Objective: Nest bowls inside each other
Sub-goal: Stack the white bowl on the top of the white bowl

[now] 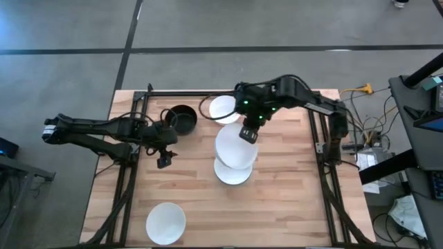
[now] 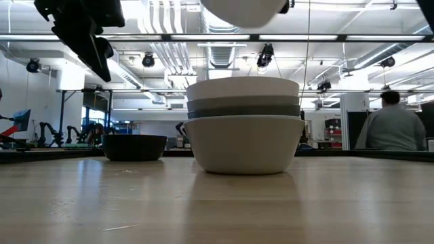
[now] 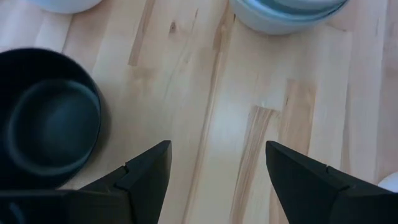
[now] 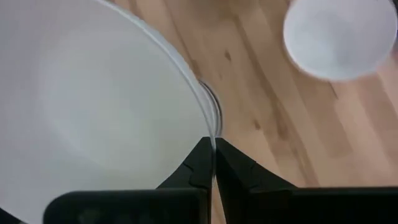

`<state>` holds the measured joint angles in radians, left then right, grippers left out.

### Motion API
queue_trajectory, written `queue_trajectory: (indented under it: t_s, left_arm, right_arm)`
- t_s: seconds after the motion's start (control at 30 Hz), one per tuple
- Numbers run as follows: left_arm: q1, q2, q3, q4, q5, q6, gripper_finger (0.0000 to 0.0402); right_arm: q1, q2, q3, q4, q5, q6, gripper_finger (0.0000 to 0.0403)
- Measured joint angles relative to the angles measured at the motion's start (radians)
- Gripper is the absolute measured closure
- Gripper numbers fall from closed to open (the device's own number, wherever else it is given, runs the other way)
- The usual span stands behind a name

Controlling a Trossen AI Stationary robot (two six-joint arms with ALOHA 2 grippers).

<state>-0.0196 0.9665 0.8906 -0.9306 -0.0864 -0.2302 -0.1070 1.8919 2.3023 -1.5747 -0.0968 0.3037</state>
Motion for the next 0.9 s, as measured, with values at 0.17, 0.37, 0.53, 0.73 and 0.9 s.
queue_trajectory:
  t_s: [0.17, 0.37, 0.53, 0.73, 0.9]
  left_arm:
    - [0.0, -0.001, 0.0, -0.055, 0.0, -0.001, 0.0157]
    - [-0.001, -0.001, 0.0, -0.113, 0.002, -0.052, 0.0157]
    - [-0.001, -0.001, -0.001, -0.168, 0.008, -0.117, 0.0157]
    - [-0.001, -0.001, -0.001, -0.171, 0.041, -0.132, 0.0157]
    - [-0.001, 0.0, -0.001, -0.17, 0.041, -0.132, 0.0157]
  right_arm:
    - [-0.008, 0.055, 0.002, 0.005, -0.057, -0.015, 0.0394]
    - [-0.016, 0.128, -0.028, 0.004, -0.087, -0.043, 0.0394]
    - [-0.013, 0.169, -0.049, 0.004, -0.101, -0.059, 0.0394]
    - [-0.014, 0.163, -0.15, 0.004, -0.094, -0.062, 0.0394]
    - [-0.014, 0.158, -0.25, 0.008, -0.094, -0.069, 0.0394]
